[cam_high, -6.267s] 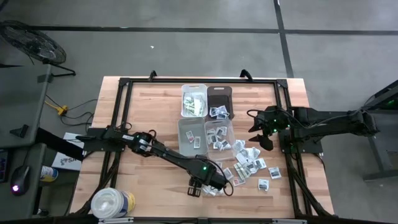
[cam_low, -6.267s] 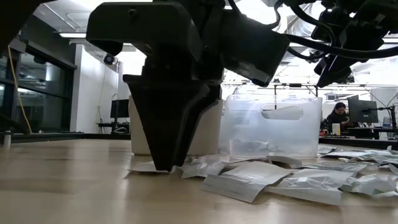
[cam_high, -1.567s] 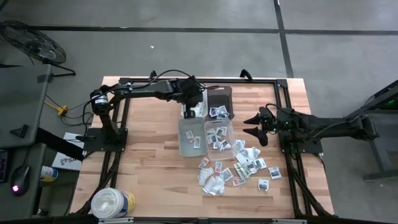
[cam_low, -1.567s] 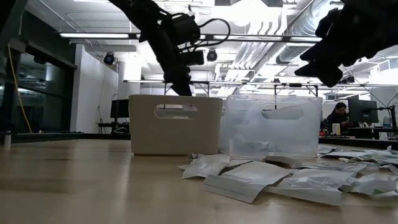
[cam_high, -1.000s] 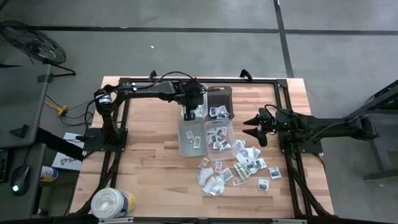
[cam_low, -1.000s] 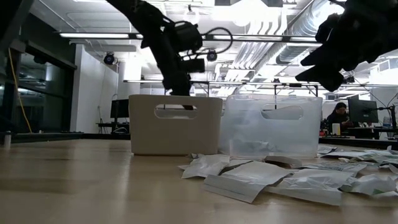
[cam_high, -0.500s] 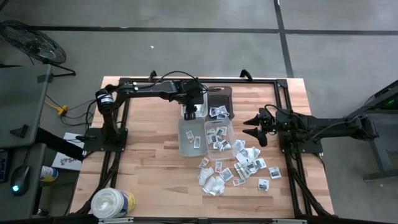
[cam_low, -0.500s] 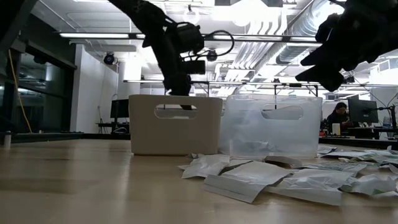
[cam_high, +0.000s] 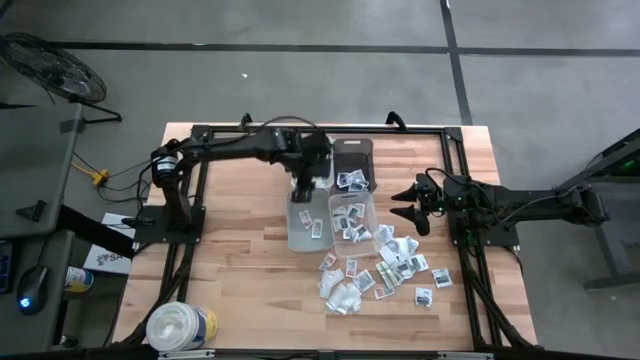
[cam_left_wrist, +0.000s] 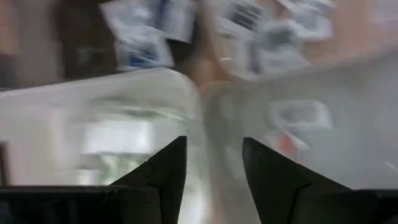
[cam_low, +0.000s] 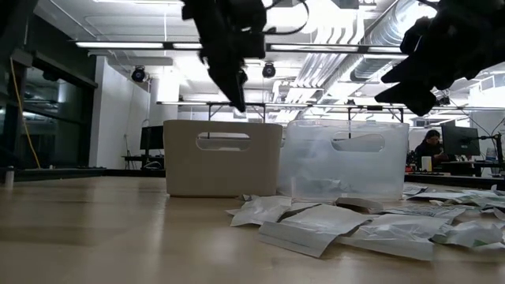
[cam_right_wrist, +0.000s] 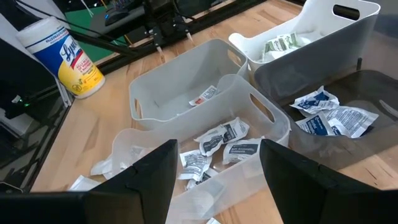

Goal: Pick & Place First Aid Supplies
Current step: Put the orange ointment pack into the gray bin

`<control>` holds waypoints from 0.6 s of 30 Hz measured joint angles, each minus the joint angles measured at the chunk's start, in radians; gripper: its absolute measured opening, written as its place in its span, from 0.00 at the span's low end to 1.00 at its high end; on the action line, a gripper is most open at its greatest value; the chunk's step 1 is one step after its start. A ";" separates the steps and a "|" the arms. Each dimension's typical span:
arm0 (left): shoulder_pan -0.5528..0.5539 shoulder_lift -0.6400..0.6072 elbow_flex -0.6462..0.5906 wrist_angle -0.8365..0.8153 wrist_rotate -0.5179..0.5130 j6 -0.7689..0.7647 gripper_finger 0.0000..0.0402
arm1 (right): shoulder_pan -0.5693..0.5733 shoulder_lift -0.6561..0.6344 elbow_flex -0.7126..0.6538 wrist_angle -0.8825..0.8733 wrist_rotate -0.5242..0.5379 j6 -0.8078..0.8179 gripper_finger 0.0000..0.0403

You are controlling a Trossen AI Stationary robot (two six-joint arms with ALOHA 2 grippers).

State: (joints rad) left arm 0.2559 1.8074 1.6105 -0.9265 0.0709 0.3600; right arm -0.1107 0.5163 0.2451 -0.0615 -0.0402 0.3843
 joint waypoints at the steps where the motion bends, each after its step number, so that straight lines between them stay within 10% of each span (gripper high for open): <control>1: -0.024 -0.004 -0.001 -0.018 0.004 -0.007 0.39 | 0.000 0.000 0.000 -0.001 0.000 0.000 0.55; 18: -0.523 -0.005 -0.001 0.067 -0.295 -0.682 0.39 | 0.000 0.000 0.000 0.000 0.000 0.000 0.55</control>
State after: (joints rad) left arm -0.2673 1.8029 1.6096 -0.8592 -0.2242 -0.3218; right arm -0.1108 0.5163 0.2451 -0.0620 -0.0405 0.3843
